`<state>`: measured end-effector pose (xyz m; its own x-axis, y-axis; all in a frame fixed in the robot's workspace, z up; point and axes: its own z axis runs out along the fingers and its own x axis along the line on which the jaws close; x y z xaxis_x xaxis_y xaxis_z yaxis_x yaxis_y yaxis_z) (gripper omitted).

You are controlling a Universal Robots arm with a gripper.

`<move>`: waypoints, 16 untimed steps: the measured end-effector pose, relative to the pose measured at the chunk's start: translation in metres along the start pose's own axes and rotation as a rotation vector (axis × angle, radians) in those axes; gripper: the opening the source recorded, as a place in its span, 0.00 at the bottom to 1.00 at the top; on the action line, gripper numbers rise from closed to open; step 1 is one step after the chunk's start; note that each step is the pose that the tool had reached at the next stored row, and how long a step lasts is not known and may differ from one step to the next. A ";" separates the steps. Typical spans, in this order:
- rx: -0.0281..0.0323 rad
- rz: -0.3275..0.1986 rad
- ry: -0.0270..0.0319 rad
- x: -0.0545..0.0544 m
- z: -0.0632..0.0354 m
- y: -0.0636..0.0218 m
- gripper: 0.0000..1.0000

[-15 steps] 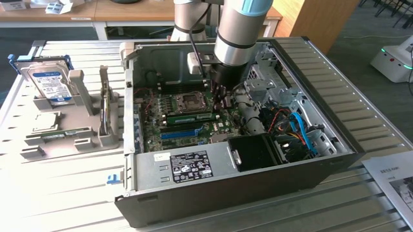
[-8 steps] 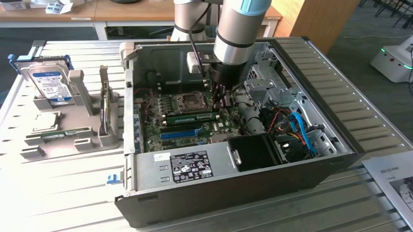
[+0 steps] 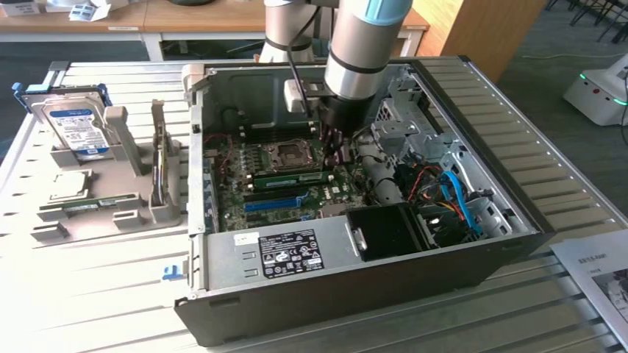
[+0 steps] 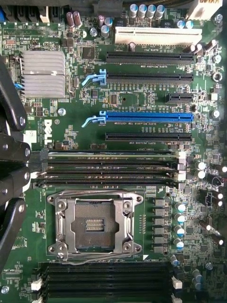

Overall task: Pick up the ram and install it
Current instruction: 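Press down the ram until it locks into place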

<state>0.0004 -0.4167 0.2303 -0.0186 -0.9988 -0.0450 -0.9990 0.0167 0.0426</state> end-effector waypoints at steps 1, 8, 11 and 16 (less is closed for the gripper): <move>0.0000 0.000 0.0001 0.000 0.0004 0.0000 0.10; -0.0001 0.000 0.0001 0.000 0.0021 -0.0001 0.10; -0.0001 0.000 0.0001 0.000 0.0023 -0.0001 0.10; 0.0000 0.000 0.0001 0.000 0.0034 -0.0001 0.10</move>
<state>0.0004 -0.4168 0.2269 -0.0186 -0.9988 -0.0449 -0.9989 0.0167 0.0427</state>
